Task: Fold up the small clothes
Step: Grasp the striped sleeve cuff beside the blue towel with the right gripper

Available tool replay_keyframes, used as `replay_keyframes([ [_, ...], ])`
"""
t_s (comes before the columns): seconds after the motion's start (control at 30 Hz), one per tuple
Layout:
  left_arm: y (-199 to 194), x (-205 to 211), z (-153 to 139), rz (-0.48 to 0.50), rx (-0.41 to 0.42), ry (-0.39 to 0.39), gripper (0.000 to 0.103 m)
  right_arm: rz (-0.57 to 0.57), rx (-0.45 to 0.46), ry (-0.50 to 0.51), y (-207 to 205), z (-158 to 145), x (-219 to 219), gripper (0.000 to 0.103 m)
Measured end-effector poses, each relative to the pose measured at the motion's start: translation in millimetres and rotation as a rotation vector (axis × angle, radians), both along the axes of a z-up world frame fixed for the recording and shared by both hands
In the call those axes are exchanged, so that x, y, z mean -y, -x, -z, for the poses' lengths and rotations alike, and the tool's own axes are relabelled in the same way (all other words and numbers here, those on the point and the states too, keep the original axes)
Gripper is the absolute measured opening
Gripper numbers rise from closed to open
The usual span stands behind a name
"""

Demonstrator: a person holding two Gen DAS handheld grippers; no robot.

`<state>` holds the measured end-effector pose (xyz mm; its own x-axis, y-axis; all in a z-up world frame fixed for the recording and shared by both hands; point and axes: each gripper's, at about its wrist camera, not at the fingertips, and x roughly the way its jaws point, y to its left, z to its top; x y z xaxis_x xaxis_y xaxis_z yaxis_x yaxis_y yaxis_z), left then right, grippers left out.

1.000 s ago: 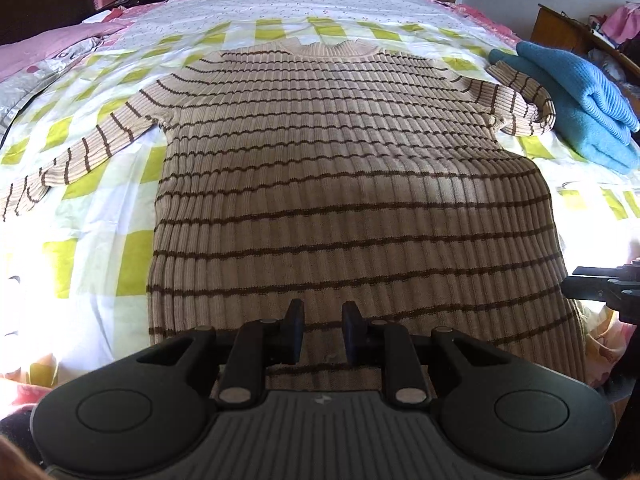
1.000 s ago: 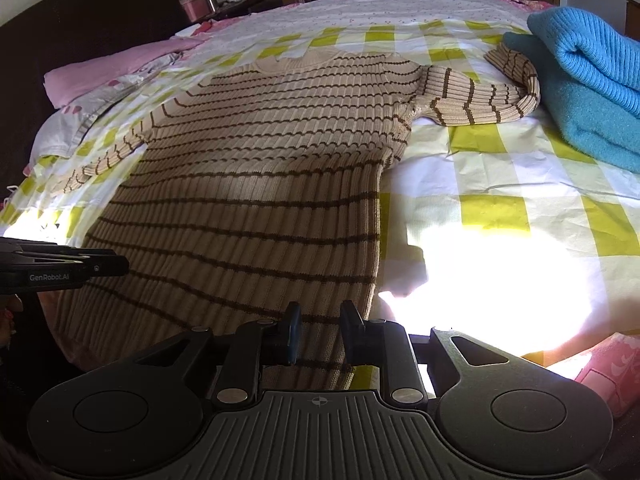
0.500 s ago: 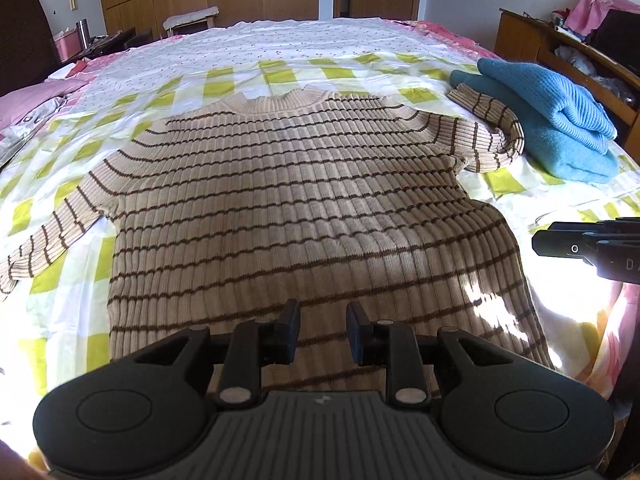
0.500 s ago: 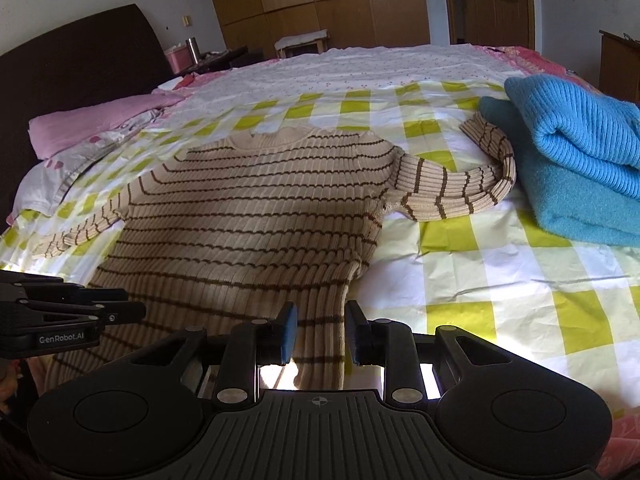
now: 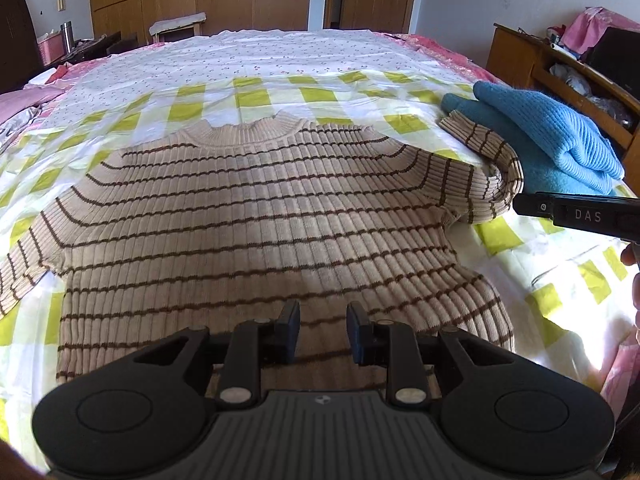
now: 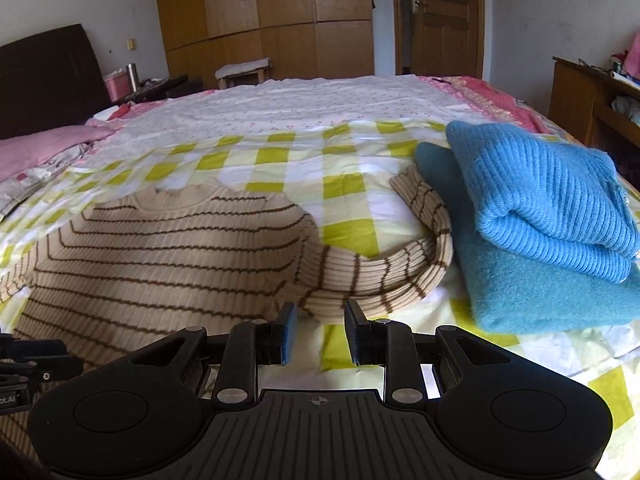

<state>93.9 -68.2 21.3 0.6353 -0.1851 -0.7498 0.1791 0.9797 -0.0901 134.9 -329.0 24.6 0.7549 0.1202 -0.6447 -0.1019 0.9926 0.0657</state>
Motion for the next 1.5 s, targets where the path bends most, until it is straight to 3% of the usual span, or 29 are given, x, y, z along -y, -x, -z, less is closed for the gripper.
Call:
replay_keyframes([
  [0.27, -29, 13, 5, 0.016, 0.019, 0.064, 0.033, 0.066, 0.033, -0.024, -58, 0, 33, 0.026],
  [0.57, -47, 18, 7, 0.067, 0.047, 0.106, 0.033, 0.103, 0.042, 0.103, -129, 13, 28, 0.024],
  [0.77, -43, 5, 18, 0.077, 0.018, 0.127, 0.033, 0.107, -0.045, 0.182, -156, 32, 20, 0.018],
  [0.83, -38, -3, 20, 0.075, 0.016, 0.132, 0.033, 0.11, -0.063, 0.173, -161, 32, 22, 0.017],
  [0.9, -35, -10, 23, 0.069, 0.013, 0.142, 0.034, 0.121, -0.082, 0.163, -165, 31, 24, 0.009],
  [1.07, -34, -24, 31, 0.061, 0.01, 0.186, 0.034, 0.134, -0.113, 0.086, -167, 24, 31, 0.0],
  [1.17, -34, -30, 33, 0.065, 0.01, 0.196, 0.034, 0.145, -0.102, 0.023, -167, 14, 37, 0.0],
  [1.27, -34, -36, 32, 0.061, 0.018, 0.206, 0.034, 0.148, -0.083, 0.028, -172, 4, 37, 0.0],
  [1.4, -35, -42, 31, 0.063, 0.018, 0.225, 0.034, 0.168, -0.157, 0.034, -193, 4, 37, 0.0],
  [1.5, -34, -45, 31, 0.067, 0.02, 0.23, 0.034, 0.189, -0.198, 0.05, -205, 5, 36, 0.007],
])
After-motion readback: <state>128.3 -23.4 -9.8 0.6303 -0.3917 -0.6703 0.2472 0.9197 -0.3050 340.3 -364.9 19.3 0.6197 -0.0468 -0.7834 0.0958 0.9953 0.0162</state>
